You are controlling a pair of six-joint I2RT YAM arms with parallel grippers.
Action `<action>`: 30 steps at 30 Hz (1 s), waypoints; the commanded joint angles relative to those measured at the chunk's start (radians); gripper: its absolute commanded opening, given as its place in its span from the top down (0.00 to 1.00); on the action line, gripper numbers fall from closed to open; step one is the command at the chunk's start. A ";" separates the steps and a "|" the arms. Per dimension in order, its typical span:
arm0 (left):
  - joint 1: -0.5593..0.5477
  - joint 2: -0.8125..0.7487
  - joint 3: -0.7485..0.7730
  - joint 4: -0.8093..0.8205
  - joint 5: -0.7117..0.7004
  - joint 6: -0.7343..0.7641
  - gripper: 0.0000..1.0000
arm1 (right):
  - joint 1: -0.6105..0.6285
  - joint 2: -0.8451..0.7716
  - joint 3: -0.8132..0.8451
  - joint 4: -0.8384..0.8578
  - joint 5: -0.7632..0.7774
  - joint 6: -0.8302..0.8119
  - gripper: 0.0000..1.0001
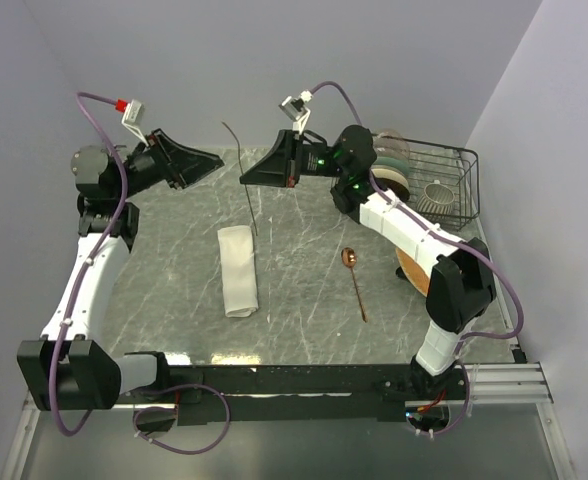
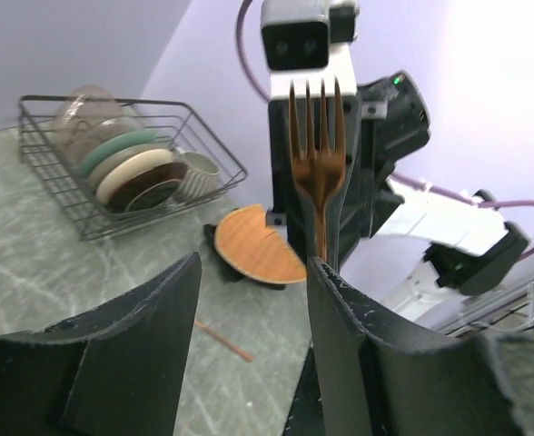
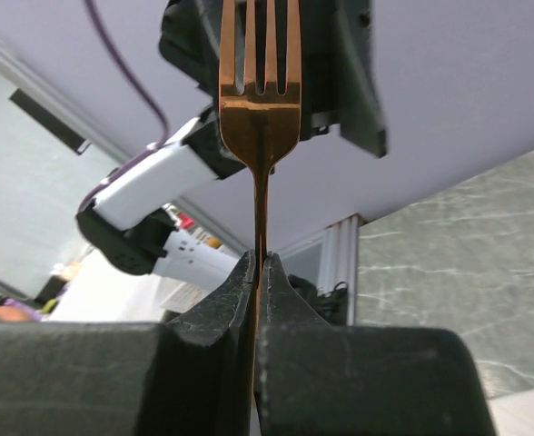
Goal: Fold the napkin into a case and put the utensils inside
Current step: Pass from the right arm to the left
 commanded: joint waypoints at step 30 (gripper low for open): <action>-0.099 0.072 0.160 -0.405 -0.194 0.185 0.99 | -0.030 -0.079 -0.024 -0.426 0.160 -0.330 0.46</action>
